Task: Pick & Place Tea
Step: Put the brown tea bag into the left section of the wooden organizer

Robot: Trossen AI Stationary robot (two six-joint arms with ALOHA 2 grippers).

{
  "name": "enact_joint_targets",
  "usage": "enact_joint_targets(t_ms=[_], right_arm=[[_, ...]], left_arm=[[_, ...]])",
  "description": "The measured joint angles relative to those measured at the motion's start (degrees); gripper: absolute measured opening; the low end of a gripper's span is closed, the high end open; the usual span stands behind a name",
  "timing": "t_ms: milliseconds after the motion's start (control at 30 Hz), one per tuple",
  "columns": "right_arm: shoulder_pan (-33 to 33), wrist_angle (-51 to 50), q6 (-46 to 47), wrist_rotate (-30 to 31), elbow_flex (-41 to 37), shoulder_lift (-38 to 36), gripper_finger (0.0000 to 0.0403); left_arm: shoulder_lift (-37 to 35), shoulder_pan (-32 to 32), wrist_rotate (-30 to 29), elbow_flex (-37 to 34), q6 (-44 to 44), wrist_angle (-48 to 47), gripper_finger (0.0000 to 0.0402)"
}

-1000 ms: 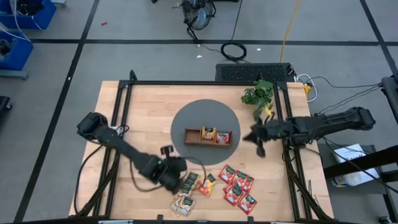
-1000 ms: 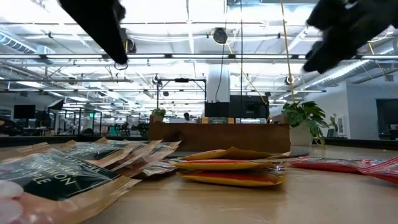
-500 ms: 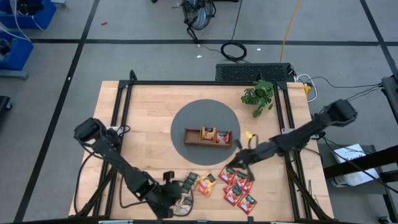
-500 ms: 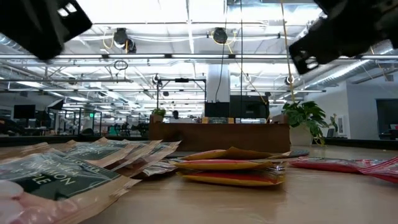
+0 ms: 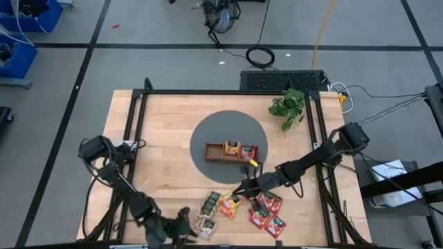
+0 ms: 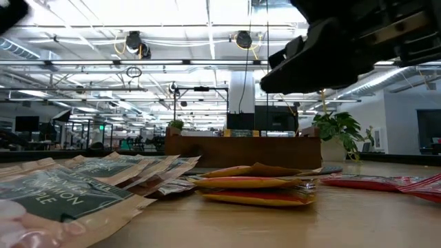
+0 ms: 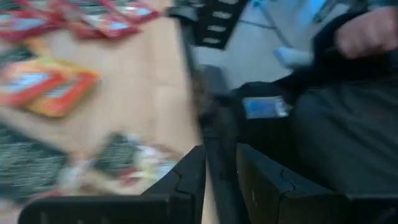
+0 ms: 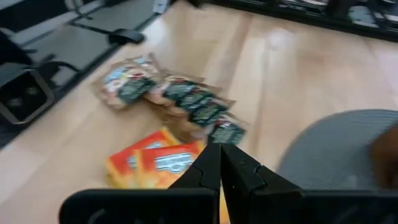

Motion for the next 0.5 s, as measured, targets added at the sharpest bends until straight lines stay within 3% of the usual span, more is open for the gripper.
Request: enact_joint_targets(t_ms=[267, 500], right_arm=[[0.2, -0.5, 1.5, 0.4, 0.0, 0.2, 0.0000], [0.5, -1.8, -0.2, -0.6, 0.0, 0.2, 0.0000]], left_arm=[[10.6, 1.5, 2.1, 9.1, -3.3, -5.2, 0.0092], [12.8, 3.1, 2.9, 14.5, -9.8, -17.5, 0.0092]])
